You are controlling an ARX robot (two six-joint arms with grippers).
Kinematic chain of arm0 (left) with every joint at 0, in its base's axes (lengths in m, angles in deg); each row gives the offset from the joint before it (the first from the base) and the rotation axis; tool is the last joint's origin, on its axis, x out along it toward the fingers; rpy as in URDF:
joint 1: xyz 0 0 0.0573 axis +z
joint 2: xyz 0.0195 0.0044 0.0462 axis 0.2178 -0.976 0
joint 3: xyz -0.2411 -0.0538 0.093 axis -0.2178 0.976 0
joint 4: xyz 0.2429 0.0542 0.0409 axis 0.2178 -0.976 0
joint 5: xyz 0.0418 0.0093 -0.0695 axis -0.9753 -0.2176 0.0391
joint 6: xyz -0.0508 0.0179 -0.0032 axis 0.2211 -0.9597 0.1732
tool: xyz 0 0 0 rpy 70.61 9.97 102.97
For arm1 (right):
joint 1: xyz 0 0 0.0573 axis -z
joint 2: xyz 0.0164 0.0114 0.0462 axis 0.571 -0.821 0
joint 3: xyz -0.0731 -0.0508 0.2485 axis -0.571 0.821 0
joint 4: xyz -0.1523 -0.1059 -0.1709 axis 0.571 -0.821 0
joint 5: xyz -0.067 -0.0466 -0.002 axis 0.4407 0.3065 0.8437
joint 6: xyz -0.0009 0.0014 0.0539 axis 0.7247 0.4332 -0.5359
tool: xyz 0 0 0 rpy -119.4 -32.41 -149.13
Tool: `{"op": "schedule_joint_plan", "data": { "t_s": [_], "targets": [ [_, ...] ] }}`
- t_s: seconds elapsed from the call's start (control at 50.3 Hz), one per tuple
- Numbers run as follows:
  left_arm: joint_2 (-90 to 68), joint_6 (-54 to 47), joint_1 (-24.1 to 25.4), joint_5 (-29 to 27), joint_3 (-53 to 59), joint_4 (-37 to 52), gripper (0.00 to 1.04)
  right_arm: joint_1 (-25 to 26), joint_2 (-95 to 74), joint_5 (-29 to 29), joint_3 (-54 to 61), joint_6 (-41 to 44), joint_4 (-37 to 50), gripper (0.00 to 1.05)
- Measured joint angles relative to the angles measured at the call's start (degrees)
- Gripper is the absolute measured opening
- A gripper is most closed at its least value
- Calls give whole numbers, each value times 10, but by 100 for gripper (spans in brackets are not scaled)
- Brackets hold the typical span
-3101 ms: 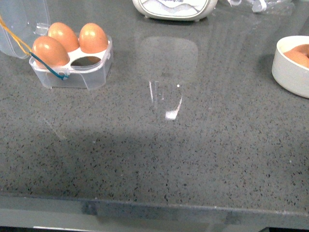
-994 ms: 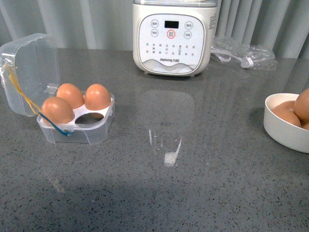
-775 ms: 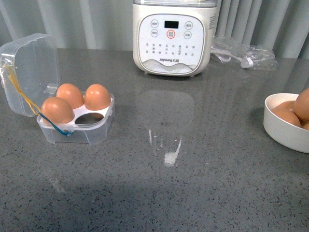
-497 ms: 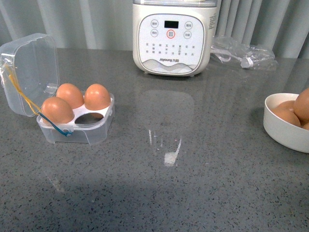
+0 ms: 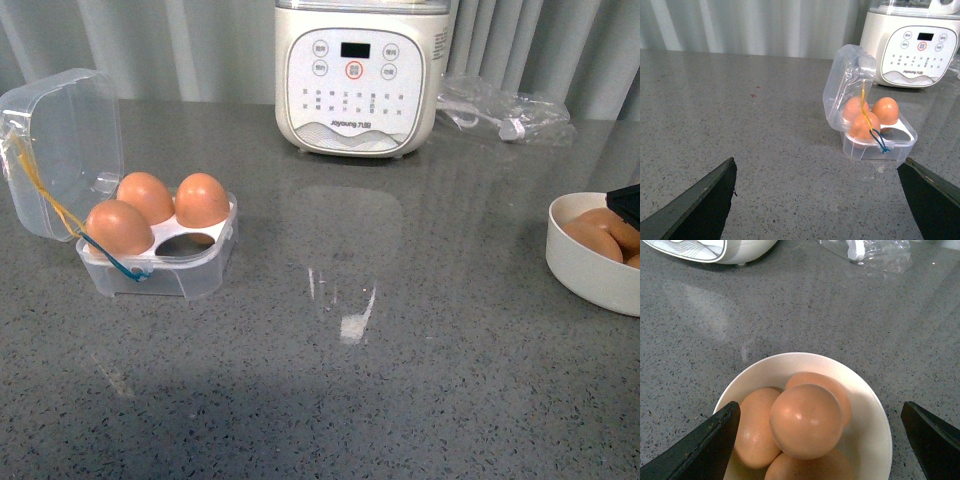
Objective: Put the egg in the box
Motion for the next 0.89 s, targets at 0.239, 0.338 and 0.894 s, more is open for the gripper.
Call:
{"op": "schedule_joint_plan", "data": {
  "t_s": [0.239, 0.338, 0.894],
  "targets": [
    [0, 0, 0, 0, 0, 0, 98, -3, -15, 5, -10, 1, 4, 98],
    [0, 0, 0, 0, 0, 0, 98, -5, -21, 8, -12, 1, 8, 98],
    [0, 0, 0, 0, 0, 0, 98, -9, -29, 16, -12, -4, 13, 67]
  ]
}}
